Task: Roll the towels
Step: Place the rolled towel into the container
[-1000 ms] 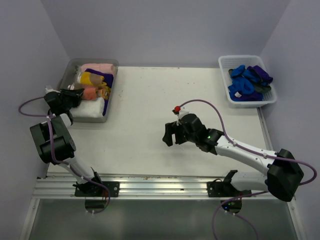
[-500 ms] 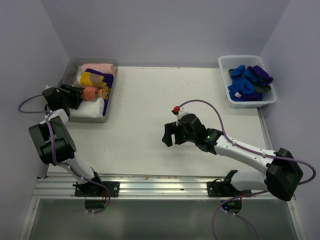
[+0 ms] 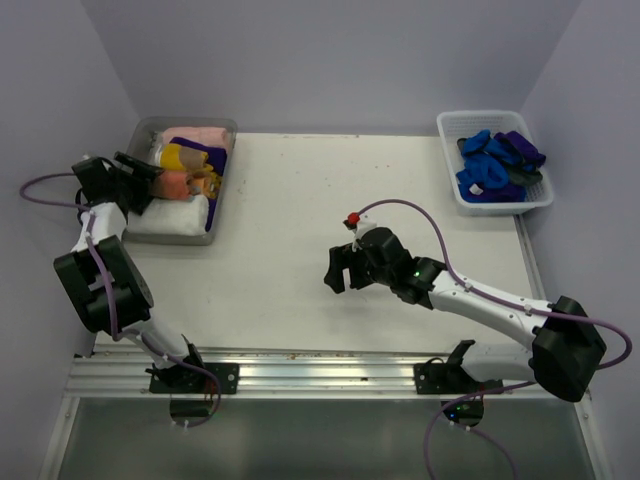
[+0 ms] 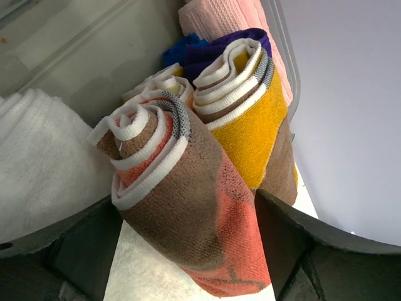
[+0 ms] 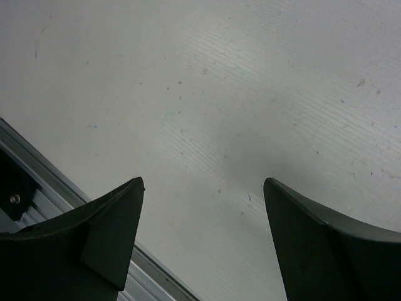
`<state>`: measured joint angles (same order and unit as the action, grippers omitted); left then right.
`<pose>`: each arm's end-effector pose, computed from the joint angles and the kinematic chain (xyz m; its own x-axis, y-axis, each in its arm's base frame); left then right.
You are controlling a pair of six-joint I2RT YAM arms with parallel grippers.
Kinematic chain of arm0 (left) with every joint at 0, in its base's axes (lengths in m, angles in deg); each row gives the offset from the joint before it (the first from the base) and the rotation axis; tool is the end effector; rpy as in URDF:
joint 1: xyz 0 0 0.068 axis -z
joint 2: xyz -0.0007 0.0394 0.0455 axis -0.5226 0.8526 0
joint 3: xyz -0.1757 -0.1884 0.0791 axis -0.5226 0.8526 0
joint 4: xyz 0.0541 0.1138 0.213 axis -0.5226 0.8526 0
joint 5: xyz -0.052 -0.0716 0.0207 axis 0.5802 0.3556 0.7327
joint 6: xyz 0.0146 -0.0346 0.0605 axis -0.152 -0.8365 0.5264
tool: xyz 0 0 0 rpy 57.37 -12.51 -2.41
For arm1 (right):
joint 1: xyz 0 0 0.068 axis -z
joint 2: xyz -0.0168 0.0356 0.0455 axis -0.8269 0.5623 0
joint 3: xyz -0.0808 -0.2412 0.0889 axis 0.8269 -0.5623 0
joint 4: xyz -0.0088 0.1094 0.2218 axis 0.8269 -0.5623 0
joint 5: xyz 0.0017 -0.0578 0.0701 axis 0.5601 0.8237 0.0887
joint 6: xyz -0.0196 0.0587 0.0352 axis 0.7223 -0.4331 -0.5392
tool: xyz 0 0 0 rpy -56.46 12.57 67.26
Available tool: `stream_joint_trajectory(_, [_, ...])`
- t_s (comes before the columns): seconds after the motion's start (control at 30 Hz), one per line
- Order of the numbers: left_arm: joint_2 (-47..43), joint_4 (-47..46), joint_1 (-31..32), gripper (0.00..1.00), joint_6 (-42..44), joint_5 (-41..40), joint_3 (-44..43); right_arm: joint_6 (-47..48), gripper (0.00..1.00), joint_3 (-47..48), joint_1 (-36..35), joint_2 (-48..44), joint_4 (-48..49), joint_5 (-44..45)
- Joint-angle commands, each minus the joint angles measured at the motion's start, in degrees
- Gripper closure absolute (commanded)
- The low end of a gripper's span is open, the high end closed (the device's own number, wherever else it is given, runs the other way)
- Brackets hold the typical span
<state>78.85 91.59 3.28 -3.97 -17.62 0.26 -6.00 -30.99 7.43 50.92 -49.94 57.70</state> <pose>0.3500 0.1633 0.2379 -0.1952 -0.8974 -0.3957 -0.4771 0.4394 -0.7611 0.1814 0.2032 0.2268 -0.6918 -0.0942 -0.7159 -0.4810 0.7996 0.3595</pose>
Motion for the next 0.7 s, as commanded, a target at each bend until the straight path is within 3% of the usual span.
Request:
stream_joint_trajectory(0.0, [-2.82,6.18,-0.6,0.12,3.9,-1.33,-4.42,-0.4,0.19,0.35,0.11,-0.29,1.94,-0.29])
stream_joint_trajectory(0.17, [-4.04,9.43,-0.51,0.09,5.4,-0.27,-5.92,-0.4,0.19,0.17,0.02,-0.47,1.94,-0.29])
stream_joint_trajectory(0.43, [-14.32,15.57,-0.34,0.08,9.35,-4.13,-5.39,-0.48,0.18,-0.09,0.02,-1.44,0.89,0.67])
stream_joint_trajectory(0.57, [-21.52,22.86,1.94,0.07,15.49,-15.96,-4.87,-0.31,0.16,1.84,0.02,-1.88,-2.88,7.42])
stream_joint_trajectory(0.67, [-27.41,25.51,8.61,0.05,18.66,-24.31,-2.68,-1.36,0.06,3.95,0.11,-2.75,-7.01,16.82])
